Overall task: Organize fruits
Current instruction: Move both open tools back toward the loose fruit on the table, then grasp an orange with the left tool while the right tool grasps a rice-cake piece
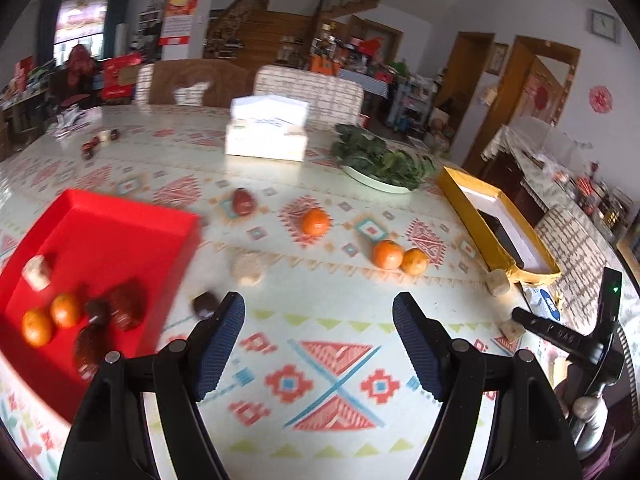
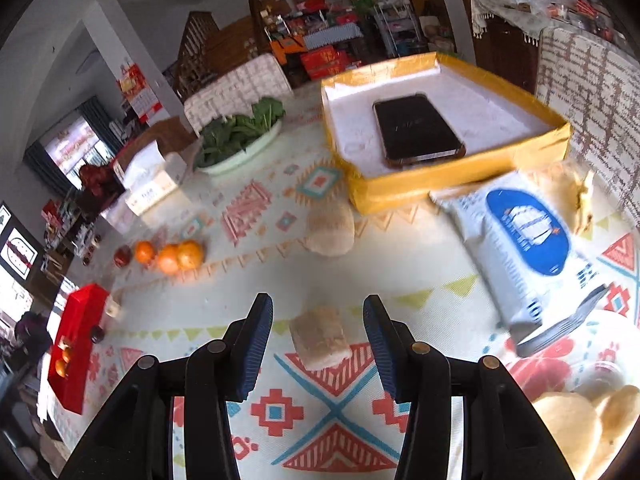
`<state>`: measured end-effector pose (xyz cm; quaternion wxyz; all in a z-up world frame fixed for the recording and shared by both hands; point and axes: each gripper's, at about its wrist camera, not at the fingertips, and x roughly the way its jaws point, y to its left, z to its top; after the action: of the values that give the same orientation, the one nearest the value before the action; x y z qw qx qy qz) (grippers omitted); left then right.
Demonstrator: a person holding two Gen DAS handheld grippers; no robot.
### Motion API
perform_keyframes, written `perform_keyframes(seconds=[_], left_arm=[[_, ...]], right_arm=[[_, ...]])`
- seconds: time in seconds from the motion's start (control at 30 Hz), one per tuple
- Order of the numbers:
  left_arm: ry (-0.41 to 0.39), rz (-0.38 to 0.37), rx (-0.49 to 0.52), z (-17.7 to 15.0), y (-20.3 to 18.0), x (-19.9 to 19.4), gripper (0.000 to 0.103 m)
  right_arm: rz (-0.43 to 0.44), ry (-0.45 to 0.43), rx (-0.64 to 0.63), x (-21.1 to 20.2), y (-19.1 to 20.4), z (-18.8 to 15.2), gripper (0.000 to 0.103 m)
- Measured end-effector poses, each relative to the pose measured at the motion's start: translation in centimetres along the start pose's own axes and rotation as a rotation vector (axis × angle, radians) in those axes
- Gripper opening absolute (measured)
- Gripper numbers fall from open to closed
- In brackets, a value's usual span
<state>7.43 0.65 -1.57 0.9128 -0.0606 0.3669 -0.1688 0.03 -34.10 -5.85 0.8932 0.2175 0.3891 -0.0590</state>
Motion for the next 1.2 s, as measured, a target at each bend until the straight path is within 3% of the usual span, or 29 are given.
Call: perform_keyframes(seconds=[0.27, 0.4, 0.63, 0.73, 0.8, 0.83, 0.97, 1.2], left_arm=[[0.113, -0.059, 0.081, 2.0, -3.4, 9.0, 0.075], [0.139, -0.084, 0.094, 3.0, -4.2, 12.4, 0.059], [0.156, -0.12, 0.117, 4.3, -5.5, 16.5, 0.058], [0.164, -0.134, 0.157, 4.4, -6.8, 17.6, 0.058], [0.161, -0.134, 0.17, 4.4, -7.1, 17.7, 0.048], [0.165, -0.153, 0.175, 4.3, -7.3, 17.5, 0.034], [0.157, -0.132, 0.222, 3.7, -8.0, 16.5, 0.033], [0.192, -0.144, 0.173, 3.3, -7.3, 17.4, 0.04]], right_arm=[[0.009, 0.025, -0.001, 1.8, -0.1, -0.1, 0.052], [0.022, 0.026, -0.004, 2.0, 0.0, -0.1, 0.035], [0.011, 0.019, -0.077, 2.3, 1.5, -0.5, 0.034], [0.018, 0.026, -0.082, 2.4, 1.5, -0.5, 0.034], [0.03, 0.031, -0.072, 2.4, 1.3, -0.4, 0.034], [0.034, 0.031, -0.068, 2.4, 1.2, -0.4, 0.034], [0.036, 0.033, -0.071, 2.4, 1.3, -0.4, 0.034], [0.035, 0.035, -0.082, 2.5, 1.5, -0.5, 0.034]])
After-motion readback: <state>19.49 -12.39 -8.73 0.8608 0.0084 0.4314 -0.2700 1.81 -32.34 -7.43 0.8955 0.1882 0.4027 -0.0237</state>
